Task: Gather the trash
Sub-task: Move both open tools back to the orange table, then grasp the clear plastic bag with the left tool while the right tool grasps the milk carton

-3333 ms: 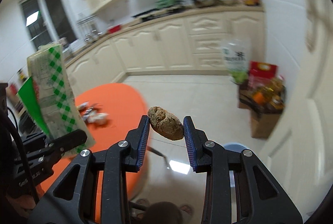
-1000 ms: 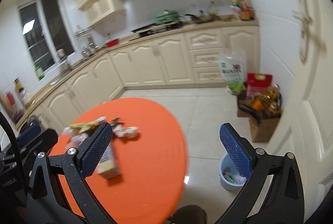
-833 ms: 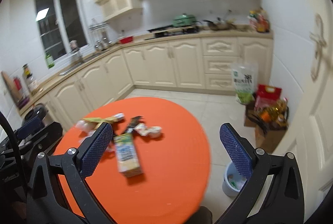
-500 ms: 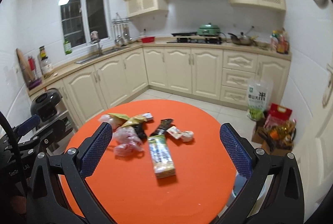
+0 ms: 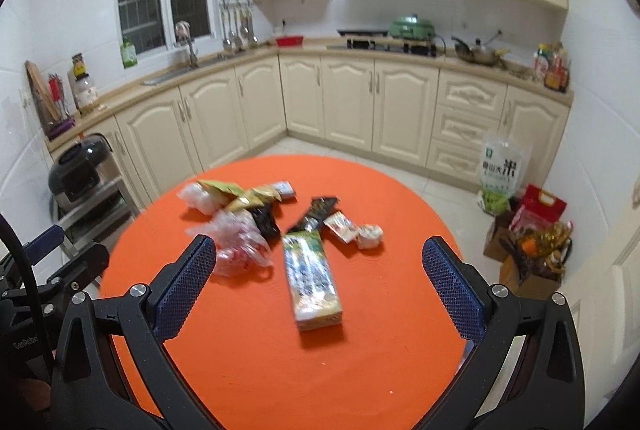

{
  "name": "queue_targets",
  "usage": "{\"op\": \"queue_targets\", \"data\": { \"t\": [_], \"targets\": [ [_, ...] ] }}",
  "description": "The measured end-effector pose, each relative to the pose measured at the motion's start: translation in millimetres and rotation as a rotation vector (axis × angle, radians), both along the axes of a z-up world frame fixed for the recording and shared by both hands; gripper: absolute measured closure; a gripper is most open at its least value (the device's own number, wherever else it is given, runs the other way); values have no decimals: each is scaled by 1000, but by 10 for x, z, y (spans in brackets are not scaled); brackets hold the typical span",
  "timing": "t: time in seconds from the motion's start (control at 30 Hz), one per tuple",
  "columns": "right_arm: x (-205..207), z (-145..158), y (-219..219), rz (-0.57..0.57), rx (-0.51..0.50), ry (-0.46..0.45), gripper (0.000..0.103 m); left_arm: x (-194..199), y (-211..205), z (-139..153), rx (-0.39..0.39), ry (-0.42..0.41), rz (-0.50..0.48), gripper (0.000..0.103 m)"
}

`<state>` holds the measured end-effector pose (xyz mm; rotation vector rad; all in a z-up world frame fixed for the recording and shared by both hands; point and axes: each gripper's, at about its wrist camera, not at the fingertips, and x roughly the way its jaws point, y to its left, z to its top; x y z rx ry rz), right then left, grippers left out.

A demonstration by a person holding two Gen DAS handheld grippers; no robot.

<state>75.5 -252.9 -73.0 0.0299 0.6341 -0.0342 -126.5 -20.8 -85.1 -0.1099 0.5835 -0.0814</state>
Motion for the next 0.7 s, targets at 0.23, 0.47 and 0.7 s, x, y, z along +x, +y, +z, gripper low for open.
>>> {"op": "queue_targets", "data": {
  "t": [0.23,0.47,0.7],
  "targets": [
    [378,-543,-139,16,27,149,0,591,42,-159,11,99,-8,1],
    [759,-1020,-96,53,20,264,0,1220,36,-161,28,162,-6,1],
    [992,-1289,-101,93,5,317,25,1877,-67,-215,19,210,-28,1]
  ]
}}
